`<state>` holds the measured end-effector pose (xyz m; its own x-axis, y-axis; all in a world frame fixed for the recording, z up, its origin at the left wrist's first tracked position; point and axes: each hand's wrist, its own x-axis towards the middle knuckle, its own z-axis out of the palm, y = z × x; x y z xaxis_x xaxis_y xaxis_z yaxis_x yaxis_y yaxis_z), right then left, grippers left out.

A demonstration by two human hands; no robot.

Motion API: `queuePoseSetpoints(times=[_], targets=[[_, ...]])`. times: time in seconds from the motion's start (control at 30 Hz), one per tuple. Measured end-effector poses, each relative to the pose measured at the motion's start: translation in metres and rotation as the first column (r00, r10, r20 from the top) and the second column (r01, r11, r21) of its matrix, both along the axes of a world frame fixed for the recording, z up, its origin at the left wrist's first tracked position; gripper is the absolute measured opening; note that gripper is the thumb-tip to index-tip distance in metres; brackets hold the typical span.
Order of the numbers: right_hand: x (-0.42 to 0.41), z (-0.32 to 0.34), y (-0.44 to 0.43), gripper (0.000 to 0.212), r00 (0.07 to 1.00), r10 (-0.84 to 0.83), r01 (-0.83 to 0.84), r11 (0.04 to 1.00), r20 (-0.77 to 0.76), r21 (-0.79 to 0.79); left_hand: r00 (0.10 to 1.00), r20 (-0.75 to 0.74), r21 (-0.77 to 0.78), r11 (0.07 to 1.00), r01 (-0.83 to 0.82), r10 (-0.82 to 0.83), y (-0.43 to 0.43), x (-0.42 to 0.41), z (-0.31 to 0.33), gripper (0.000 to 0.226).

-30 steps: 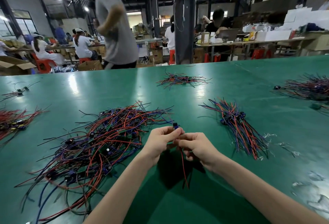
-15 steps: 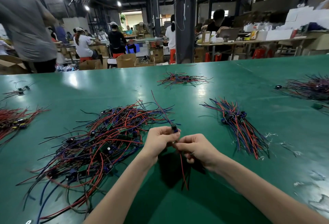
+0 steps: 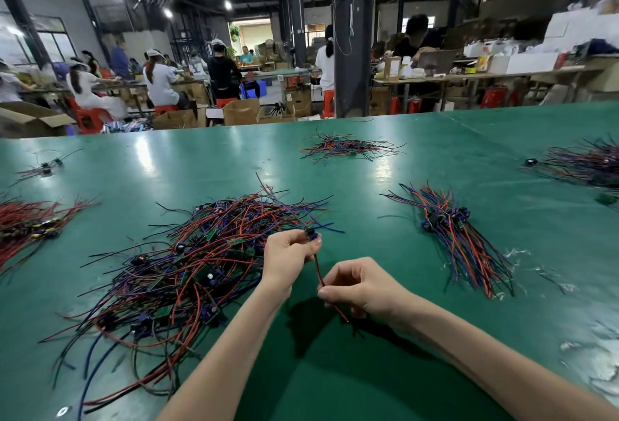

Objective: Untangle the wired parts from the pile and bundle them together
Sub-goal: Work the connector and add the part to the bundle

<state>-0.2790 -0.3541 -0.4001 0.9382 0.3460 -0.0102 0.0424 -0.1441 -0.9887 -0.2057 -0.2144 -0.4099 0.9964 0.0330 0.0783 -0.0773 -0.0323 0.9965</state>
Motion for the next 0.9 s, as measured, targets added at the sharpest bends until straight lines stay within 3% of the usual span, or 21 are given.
queuePoseSetpoints(times=[0.3, 0.53, 0.9], targets=[[-0.0042, 0.0038, -0.0016, 0.006, 0.999, 0.025, -0.021, 0.996, 0.042, -0.089, 1.000, 0.003, -0.011, 1.000, -0.021, 0.021, -0.0003, 0.0020, -0.0079, 0.021], [-0.0065, 0.0002, 0.0024, 0.012, 0.998, 0.051, -0.047, 0.993, 0.038, -0.106, 0.999, -0.004, -0.035, 0.999, -0.035, 0.035, 0.0031, 0.0050, -0.0085, 0.017], [-0.0046, -0.0006, 0.0024, 0.011, 0.998, 0.064, -0.067, 0.991, -0.026, -0.115, 0.996, 0.023, -0.009, 0.997, -0.082, 0.083, 0.0033, 0.0057, -0.0084, 0.016]])
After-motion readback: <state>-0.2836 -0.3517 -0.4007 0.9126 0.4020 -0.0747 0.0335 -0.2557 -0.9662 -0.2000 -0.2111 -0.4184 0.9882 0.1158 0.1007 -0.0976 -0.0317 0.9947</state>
